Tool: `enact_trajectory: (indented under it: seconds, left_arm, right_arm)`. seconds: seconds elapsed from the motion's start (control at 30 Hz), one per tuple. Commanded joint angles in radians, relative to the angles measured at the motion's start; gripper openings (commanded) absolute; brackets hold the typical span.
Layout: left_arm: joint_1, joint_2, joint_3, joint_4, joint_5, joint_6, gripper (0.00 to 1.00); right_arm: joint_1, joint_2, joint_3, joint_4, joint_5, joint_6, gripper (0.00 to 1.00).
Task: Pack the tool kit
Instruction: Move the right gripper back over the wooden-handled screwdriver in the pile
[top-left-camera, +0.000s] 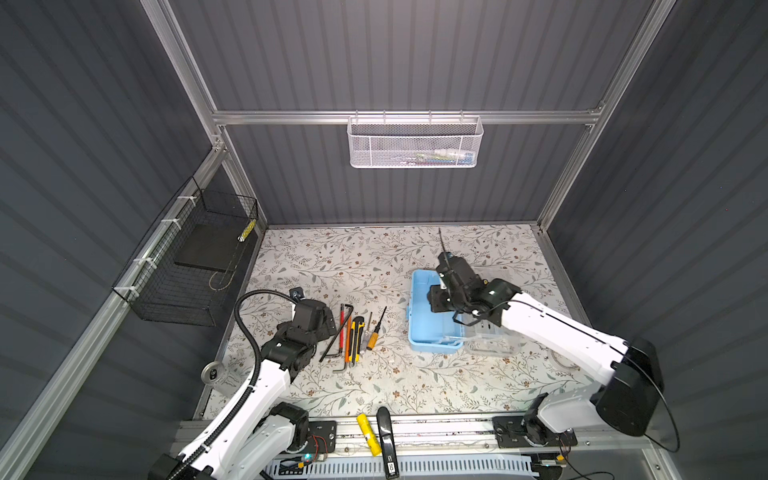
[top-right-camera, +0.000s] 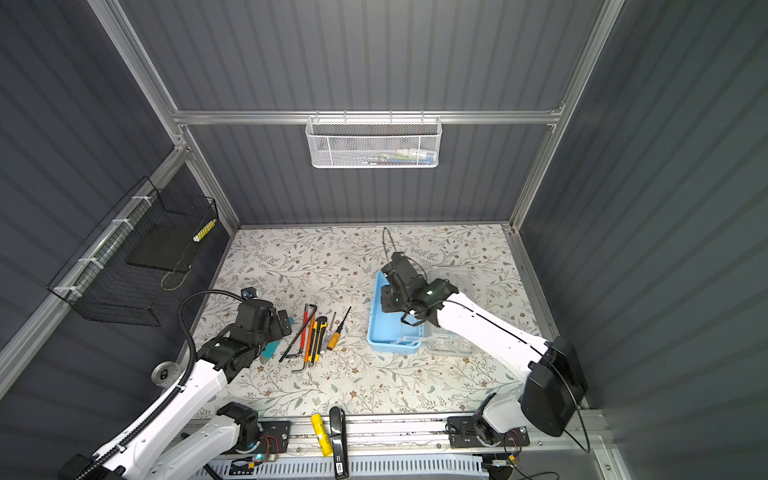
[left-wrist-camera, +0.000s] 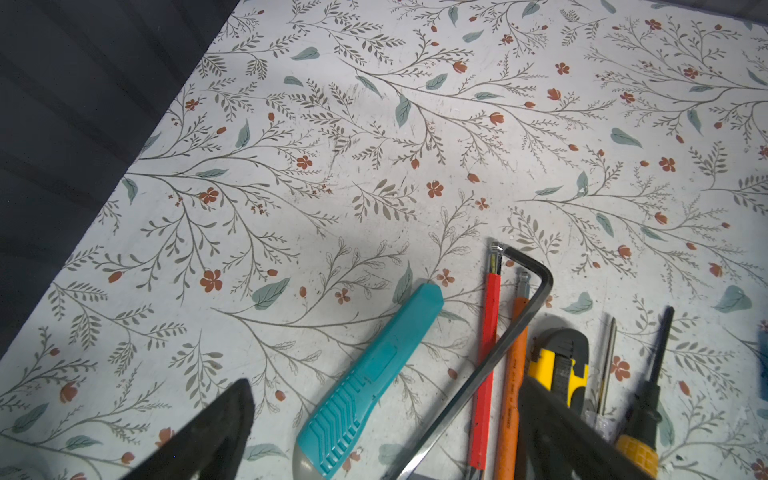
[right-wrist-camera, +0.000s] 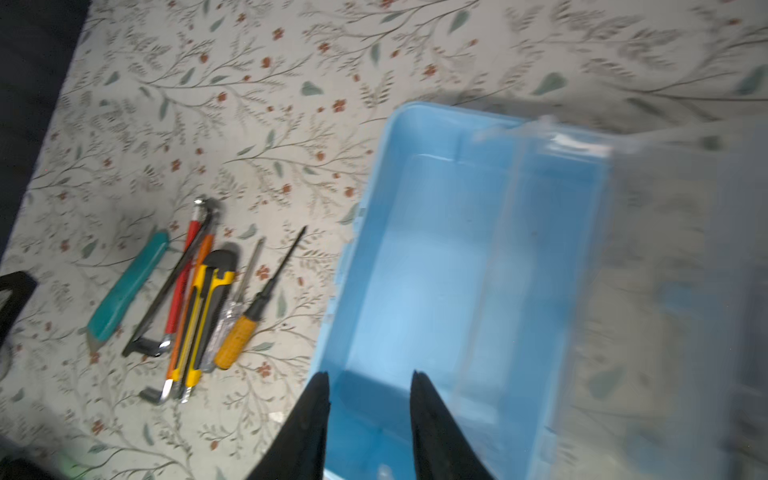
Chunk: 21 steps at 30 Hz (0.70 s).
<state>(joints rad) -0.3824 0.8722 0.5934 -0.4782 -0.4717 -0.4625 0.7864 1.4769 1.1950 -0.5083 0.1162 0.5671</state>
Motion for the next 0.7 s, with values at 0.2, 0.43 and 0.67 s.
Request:
enact_trajectory:
  seconds: [0.2,0.43,0.67]
  left_arm:
    - [0.007,-0.012,0.000,-0.001,0.008,0.022,1.00]
    - [0.007,-0.021,-0.004,0.000,0.009,0.022,0.99]
    - [0.007,-0.022,-0.005,0.001,0.014,0.025,0.99]
  right_arm:
    - [0.157,0.319,0.196,-0.015,-0.074,0.056,0.39]
    - [0.195,0.558,0.374,-0.171,-0.113,-0.027,0.43]
    - [0.214,0.653,0.456,-0.167,-0.148,-0.066,0.43]
